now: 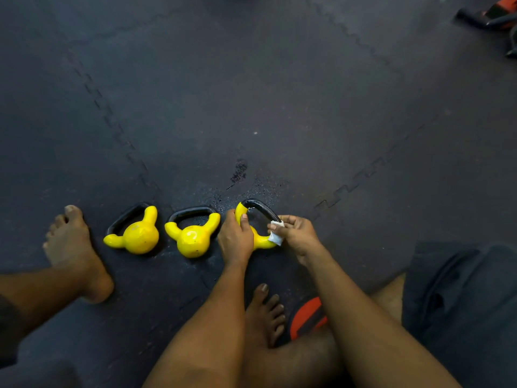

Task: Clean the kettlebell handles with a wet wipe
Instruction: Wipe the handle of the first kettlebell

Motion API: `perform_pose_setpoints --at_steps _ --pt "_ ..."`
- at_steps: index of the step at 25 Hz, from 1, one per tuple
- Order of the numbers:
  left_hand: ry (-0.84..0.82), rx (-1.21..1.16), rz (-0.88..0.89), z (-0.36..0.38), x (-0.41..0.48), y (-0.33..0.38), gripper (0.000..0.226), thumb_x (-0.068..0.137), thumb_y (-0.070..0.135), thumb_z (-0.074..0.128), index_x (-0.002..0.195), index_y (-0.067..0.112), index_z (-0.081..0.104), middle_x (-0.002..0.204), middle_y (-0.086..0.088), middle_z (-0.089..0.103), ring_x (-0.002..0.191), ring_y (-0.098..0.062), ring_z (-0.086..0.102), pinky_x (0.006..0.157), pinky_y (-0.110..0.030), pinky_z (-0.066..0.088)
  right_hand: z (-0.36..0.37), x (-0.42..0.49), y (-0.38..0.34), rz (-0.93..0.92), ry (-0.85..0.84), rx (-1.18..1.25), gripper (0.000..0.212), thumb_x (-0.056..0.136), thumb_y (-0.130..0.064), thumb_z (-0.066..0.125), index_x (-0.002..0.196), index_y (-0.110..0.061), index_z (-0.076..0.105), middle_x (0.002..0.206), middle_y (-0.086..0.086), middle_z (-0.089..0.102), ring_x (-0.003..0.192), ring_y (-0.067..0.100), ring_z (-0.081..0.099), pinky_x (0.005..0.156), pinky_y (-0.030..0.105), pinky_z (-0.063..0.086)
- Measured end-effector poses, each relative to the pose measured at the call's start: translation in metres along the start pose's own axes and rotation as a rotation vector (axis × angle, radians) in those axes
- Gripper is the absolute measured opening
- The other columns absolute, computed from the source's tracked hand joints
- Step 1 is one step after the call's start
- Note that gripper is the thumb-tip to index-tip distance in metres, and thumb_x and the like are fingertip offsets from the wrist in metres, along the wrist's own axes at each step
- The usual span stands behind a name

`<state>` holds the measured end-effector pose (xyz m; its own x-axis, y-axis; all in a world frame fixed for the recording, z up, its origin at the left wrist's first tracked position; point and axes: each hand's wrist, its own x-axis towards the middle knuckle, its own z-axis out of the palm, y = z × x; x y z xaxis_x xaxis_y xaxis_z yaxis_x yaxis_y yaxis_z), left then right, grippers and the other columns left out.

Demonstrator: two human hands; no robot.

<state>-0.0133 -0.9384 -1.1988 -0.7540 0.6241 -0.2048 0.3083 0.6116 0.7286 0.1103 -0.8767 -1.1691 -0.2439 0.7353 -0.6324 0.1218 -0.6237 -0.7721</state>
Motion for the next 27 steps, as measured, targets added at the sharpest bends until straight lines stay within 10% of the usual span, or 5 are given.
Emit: perform_pose_setpoints --at_steps 4,11,20,27 --pt "-0.037 -0.058 -0.015 -0.008 0.004 -0.006 0.025 0.099 0.031 0.048 0.104 0.006 0.053 0.1 -0.021 0.064 0.095 -0.04 0.059 0.073 -0.039 0.038 -0.001 -0.007 -0.01 0.076 -0.173 0.104 0.022 0.085 0.002 0.067 0.106 -0.001 0.059 0.089 0.012 0.072 0.072 0.015 0.072 0.061 0.025 0.058" --pt "-0.094 0.06 0.038 -0.005 -0.005 0.008 0.026 0.099 0.03 0.047 0.104 0.006 0.051 0.102 -0.022 0.064 0.097 -0.04 0.059 0.076 -0.042 0.041 0.013 -0.019 0.015 -0.126 0.534 -0.455 0.024 0.072 -0.028 0.083 0.08 -0.012 0.068 0.069 0.0 0.064 0.063 0.014 0.061 0.058 0.022 0.041" --pt "-0.156 -0.011 0.02 -0.015 0.005 -0.005 0.027 0.1 0.031 0.045 0.108 0.007 0.051 0.101 -0.022 0.063 0.095 -0.041 0.058 0.073 -0.04 0.039 -0.006 -0.002 -0.01 0.051 -0.149 -0.06 0.018 0.088 -0.012 0.068 0.1 0.001 0.068 0.082 0.014 0.072 0.066 0.018 0.066 0.06 0.026 0.055" --pt "-0.199 0.171 0.128 -0.01 -0.003 0.008 0.028 0.099 0.032 0.044 0.114 0.009 0.052 0.109 -0.022 0.065 0.103 -0.042 0.059 0.078 -0.044 0.043 0.015 -0.029 0.013 -0.176 0.491 -0.813 0.028 0.076 -0.03 0.077 0.095 -0.011 0.071 0.092 0.013 0.071 0.088 0.031 0.066 0.073 0.034 0.051"
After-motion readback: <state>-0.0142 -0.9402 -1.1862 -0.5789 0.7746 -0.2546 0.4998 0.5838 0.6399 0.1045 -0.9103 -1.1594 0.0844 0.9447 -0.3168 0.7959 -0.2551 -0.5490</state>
